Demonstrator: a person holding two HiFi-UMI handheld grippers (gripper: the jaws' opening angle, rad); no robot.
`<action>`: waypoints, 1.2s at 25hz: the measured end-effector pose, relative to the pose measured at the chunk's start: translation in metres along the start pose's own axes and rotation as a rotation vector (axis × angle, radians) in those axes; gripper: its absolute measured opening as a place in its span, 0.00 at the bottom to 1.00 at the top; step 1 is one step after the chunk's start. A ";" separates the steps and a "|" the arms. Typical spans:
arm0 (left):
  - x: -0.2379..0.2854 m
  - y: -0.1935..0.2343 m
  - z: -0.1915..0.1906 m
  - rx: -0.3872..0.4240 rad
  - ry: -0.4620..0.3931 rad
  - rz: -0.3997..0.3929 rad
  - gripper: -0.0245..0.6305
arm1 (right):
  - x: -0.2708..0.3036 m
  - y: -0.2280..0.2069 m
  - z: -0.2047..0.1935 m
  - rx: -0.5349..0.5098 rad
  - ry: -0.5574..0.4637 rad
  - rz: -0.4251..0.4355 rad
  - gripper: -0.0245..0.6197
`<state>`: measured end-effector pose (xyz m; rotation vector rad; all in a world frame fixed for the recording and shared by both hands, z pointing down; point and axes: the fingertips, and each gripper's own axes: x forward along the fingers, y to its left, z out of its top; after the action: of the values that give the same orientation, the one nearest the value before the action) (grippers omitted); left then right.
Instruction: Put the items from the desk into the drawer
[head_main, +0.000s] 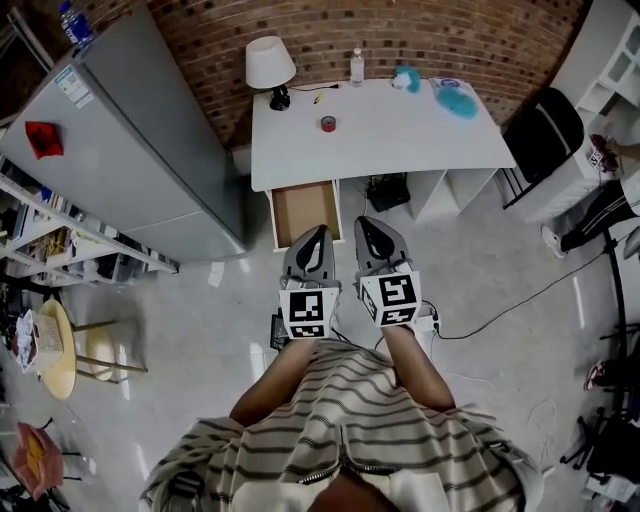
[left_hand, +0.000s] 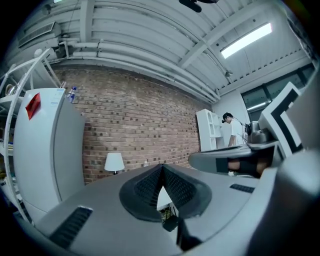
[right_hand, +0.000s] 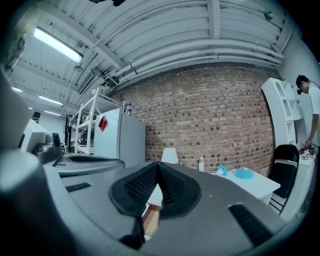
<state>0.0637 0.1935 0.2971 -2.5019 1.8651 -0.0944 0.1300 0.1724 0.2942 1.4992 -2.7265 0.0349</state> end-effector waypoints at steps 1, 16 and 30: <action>0.009 0.009 0.002 0.001 0.005 -0.005 0.05 | 0.013 -0.002 0.005 0.002 -0.002 -0.003 0.05; 0.127 0.084 0.020 -0.012 0.016 -0.062 0.05 | 0.142 -0.038 0.035 -0.018 0.013 -0.060 0.05; 0.182 0.094 -0.001 -0.047 0.061 -0.061 0.05 | 0.195 -0.067 0.021 -0.021 0.062 -0.016 0.05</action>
<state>0.0256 -0.0074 0.2999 -2.6170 1.8340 -0.1303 0.0817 -0.0287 0.2812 1.4887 -2.6577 0.0513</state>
